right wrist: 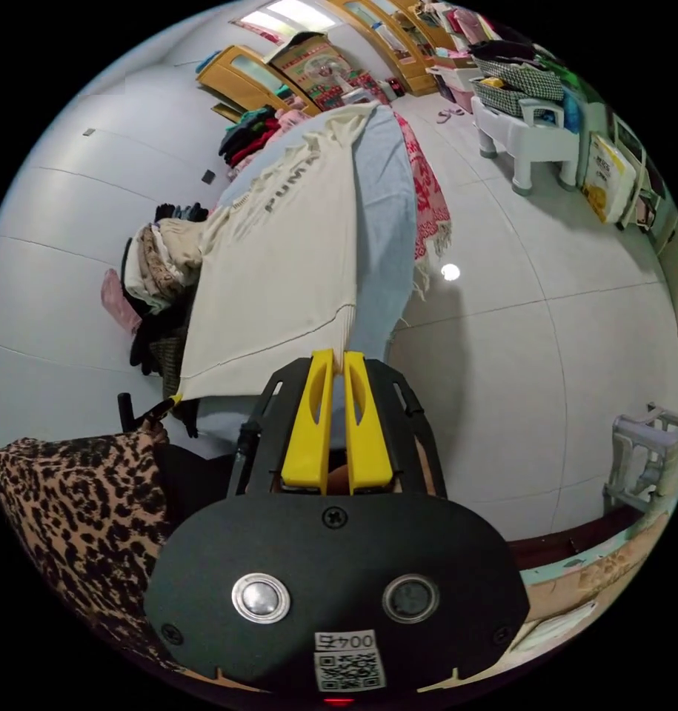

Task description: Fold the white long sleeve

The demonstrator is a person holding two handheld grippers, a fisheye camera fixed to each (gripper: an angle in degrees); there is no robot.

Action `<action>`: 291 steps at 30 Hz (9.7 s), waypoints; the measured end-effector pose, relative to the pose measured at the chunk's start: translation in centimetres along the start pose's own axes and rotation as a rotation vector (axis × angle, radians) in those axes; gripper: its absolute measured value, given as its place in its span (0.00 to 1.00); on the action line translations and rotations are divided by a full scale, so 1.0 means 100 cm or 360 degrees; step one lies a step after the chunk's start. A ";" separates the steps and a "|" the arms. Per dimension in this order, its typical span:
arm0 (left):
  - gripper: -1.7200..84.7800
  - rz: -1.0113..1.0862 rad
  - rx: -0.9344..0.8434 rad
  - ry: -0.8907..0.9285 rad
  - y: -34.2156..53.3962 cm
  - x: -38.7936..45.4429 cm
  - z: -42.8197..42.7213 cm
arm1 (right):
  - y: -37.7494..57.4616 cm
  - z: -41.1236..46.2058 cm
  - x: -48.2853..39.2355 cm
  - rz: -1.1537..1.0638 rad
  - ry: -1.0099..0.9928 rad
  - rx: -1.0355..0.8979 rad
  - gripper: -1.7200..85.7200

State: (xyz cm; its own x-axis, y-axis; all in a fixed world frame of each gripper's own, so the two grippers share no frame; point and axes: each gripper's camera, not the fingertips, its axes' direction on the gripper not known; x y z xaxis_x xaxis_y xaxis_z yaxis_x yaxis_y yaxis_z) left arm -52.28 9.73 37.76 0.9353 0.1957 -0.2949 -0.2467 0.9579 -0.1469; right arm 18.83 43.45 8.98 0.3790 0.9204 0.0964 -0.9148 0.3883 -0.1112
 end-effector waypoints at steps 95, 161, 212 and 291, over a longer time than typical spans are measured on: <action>0.04 0.0618 0.0057 -0.1238 -0.607 0.146 0.327 | -0.236 0.332 -0.312 -0.1041 0.0680 0.0184 0.18; 0.03 0.0326 0.0353 -0.0684 -0.333 0.098 0.275 | -0.351 0.237 -0.248 -0.1035 0.0611 0.0155 0.17; 0.04 0.0320 0.0352 -0.0696 -0.282 0.115 0.266 | -0.734 -0.070 0.156 0.0117 -0.0067 0.0628 0.02; 0.04 0.0303 0.0351 -0.0675 -0.295 0.110 0.262 | -0.619 0.206 -0.261 -0.1146 0.0401 0.0059 0.20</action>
State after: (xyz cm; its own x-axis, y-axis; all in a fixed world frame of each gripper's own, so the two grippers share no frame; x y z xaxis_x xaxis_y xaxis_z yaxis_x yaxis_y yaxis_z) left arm -28.07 -10.89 63.59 0.9110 0.3949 0.1188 -0.4059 0.9097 0.0882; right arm 62.64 -5.58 33.68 0.9001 0.4249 -0.0966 -0.4322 0.8989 -0.0729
